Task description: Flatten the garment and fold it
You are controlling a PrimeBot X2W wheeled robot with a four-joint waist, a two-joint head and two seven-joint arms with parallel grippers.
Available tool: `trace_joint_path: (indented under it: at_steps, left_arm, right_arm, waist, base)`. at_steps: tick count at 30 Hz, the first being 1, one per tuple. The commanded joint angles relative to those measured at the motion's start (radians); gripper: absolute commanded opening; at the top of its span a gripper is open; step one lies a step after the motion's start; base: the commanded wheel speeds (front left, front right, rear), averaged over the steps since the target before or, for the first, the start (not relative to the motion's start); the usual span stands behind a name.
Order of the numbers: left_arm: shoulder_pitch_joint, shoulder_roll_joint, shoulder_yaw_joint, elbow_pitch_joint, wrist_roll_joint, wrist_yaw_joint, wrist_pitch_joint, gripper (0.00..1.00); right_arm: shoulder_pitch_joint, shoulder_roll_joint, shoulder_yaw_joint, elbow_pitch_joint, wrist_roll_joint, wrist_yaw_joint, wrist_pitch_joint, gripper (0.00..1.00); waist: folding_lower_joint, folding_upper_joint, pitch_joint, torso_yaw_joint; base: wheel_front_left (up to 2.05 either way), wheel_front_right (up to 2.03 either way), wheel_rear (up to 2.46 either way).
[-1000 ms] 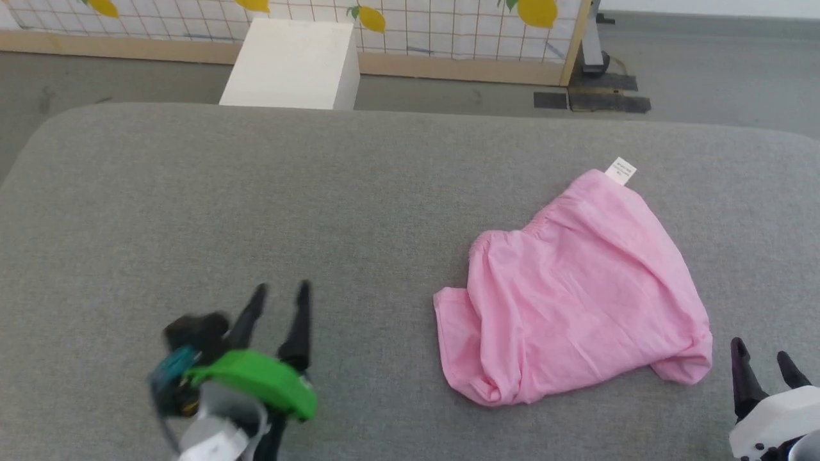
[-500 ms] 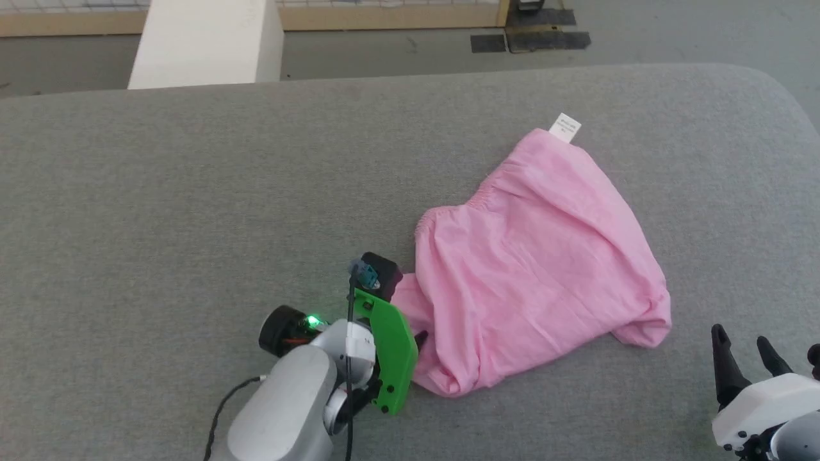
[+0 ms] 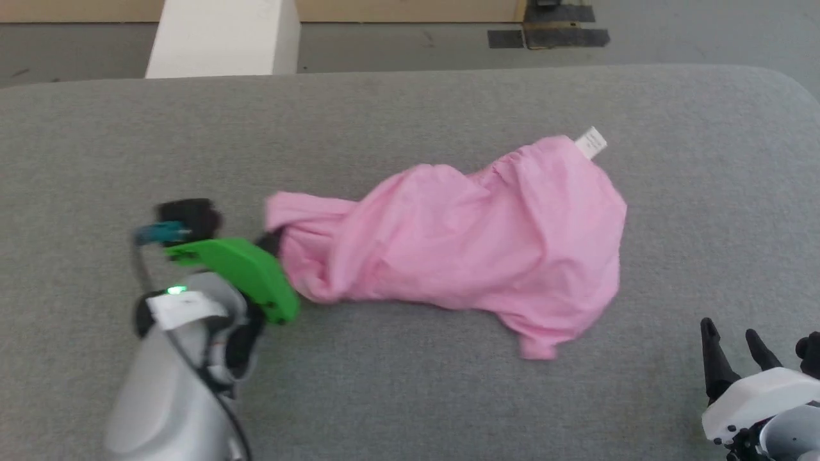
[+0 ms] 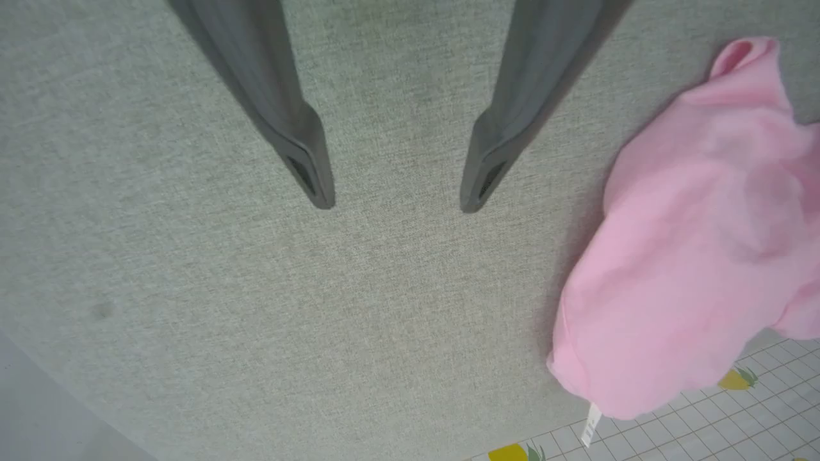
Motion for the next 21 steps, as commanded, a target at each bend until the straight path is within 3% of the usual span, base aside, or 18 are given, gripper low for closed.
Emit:
trace_joint_path:
  at_steps: [1, 6, 10, 11, 12, 16, 21]
  left_arm:
    - [0.032, 0.027, 0.048, -0.022, -0.023, 0.027, -0.016, 0.00]
    - [0.144, 0.061, 0.190, -0.051, -0.075, 0.130, -0.030, 0.00]
    - [0.224, 0.046, 0.231, -0.021, -0.118, 0.162, -0.006, 0.00]
    - [0.229, 0.032, 0.242, -0.025, -0.138, 0.154, -0.016, 0.29]
    - [0.231, 0.022, 0.247, -0.031, -0.150, 0.143, -0.028, 1.00]
    - [0.223, 0.017, 0.248, -0.083, -0.145, 0.078, -0.127, 1.00]
    - [0.235, 0.045, 0.229, -0.153, -0.015, 0.007, -0.402, 1.00]
  right_arm:
    - [-0.016, 0.000, 0.006, 0.000, -0.006, -0.001, 0.004, 1.00]
    - [-0.020, 0.000, 0.021, -0.003, -0.015, -0.001, 0.017, 1.00]
    - [-0.021, 0.000, 0.032, -0.005, -0.020, -0.001, 0.028, 1.00]
    - [-0.022, 0.000, 0.038, -0.005, -0.023, -0.001, 0.032, 1.00]
    - [-0.025, 0.000, 0.043, -0.006, -0.024, -0.001, 0.036, 1.00]
    - [-0.069, 0.000, 0.095, -0.013, -0.046, -0.001, 0.074, 1.00]
    - [-0.238, 0.000, 0.233, 0.021, -0.116, -0.001, 0.214, 1.00]
  waist:
    - [0.0000, 0.0079, -0.034, 0.046]
    - [0.0000, 0.0079, -0.058, 0.086]
    - [0.0000, 0.0079, -0.064, 0.109]
    - [0.0000, 0.0079, -0.066, 0.117]
    - [0.0000, 0.0079, -0.066, 0.122]
    - [0.0000, 0.0079, -0.064, 0.135]
    - [0.0000, 0.0079, -0.037, 0.132]
  base:
    - [0.00, 0.00, 0.00]
    - [0.00, 0.00, 0.00]
    - [0.00, 0.00, 0.00]
    - [0.00, 0.00, 0.00]
    - [0.00, 0.00, 0.00]
    - [0.00, 0.00, 0.00]
    - [0.00, 0.00, 0.00]
